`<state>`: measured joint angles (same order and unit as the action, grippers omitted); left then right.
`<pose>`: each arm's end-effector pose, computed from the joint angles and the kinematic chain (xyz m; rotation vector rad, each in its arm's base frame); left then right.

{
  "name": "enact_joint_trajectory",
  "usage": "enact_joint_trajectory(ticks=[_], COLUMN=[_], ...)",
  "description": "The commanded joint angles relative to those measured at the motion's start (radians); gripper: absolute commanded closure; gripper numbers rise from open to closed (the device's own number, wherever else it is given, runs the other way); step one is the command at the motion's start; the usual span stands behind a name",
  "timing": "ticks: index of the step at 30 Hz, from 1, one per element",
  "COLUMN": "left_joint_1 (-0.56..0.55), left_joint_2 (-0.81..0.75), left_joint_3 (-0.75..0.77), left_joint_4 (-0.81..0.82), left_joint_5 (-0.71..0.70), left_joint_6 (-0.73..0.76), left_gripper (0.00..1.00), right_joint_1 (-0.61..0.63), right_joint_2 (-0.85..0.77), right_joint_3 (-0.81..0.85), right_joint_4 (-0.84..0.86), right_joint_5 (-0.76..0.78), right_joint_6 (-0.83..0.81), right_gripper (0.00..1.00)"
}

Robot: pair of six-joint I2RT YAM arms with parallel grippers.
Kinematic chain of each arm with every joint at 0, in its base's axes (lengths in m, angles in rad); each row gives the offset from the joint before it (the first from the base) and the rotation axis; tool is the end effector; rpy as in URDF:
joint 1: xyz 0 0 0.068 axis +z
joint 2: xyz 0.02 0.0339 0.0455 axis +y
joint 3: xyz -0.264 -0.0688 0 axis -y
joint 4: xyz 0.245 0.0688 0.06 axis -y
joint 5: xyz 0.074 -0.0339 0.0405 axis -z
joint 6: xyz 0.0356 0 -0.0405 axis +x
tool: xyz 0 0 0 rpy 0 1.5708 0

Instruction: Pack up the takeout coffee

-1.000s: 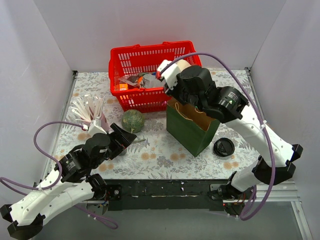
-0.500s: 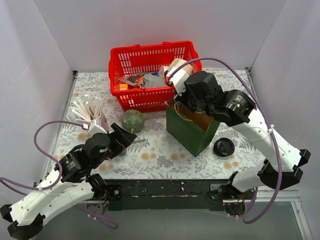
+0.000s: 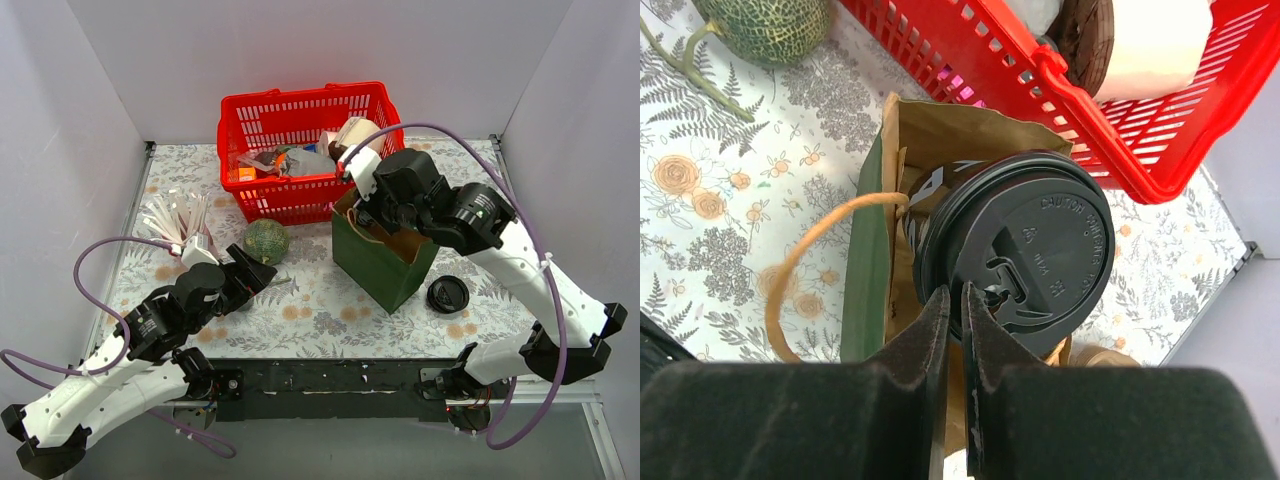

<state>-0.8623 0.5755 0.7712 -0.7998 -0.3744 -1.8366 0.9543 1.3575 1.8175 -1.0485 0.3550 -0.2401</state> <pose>0.0849 -0.0791 0.3028 -1.3094 1.9717 -1.1081 0.1525 0.1938 0.4744 -1.0185 1.8576 0.0398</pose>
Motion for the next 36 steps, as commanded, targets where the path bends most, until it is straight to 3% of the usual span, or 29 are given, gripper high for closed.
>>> enact_joint_trajectory(ticks=[1, 24, 36], left_joint_1=[0.0, 0.0, 0.0], left_joint_2=[0.001, -0.011, 0.009], left_joint_3=[0.004, -0.013, -0.027], left_joint_4=[0.001, -0.007, 0.008], left_joint_5=[-0.001, -0.006, 0.008], left_joint_6=[0.019, 0.005, 0.005], left_gripper=[0.02, 0.02, 0.02], right_joint_1=[-0.045, -0.149, -0.147], right_joint_2=[0.025, 0.16, 0.146], right_joint_3=[-0.014, -0.119, -0.285], right_joint_4=[0.002, 0.01, 0.133], right_joint_5=[-0.051, -0.175, -0.169], right_joint_6=[0.013, -0.071, -0.159], right_gripper=[0.99, 0.99, 0.99])
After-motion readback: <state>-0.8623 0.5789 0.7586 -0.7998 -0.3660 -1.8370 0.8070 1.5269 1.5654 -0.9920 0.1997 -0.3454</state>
